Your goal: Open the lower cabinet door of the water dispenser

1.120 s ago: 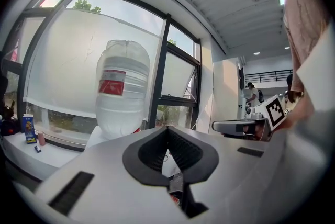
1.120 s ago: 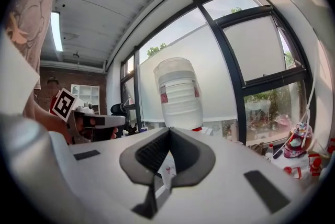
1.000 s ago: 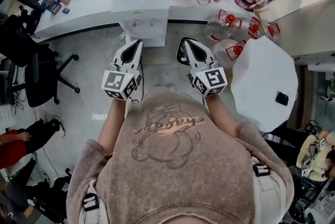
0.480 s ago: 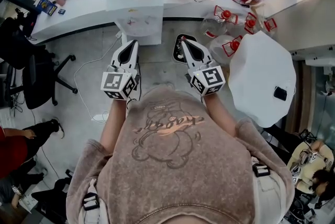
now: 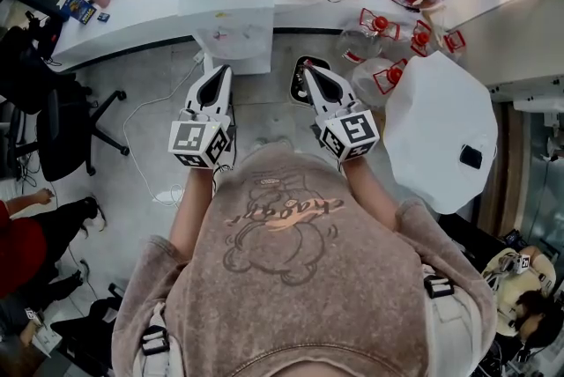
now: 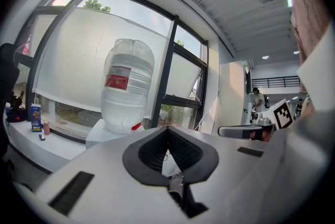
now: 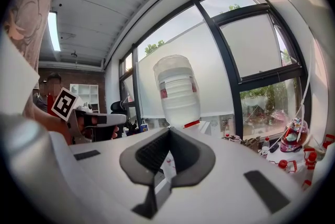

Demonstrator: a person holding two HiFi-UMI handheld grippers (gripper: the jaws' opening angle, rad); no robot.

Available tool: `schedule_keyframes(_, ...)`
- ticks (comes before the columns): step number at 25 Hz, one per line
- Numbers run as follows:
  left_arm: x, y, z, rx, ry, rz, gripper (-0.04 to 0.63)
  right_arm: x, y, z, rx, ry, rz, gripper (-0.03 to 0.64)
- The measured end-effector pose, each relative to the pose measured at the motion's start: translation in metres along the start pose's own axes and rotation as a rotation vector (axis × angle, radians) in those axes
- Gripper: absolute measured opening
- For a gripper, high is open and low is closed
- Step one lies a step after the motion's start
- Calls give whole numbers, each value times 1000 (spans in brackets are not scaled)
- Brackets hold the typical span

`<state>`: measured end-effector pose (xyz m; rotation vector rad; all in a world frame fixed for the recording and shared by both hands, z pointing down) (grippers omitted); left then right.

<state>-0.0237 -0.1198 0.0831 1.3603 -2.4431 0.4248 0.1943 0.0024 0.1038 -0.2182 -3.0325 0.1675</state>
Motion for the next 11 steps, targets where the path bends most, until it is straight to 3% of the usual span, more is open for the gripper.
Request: schedule_keyframes(11, -8, 2, -1, -10, -7, -2, 12, -2, -1, 2, -21, -7, 5, 6)
Point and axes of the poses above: the fingertips, and each gripper's own axes: y backward along the fingers, x to its left, z out of its top, the point moved 8 cm from there along y, backward along the fingers, and after that the axes turned 14 degrees about y, right-handed, at the moved point
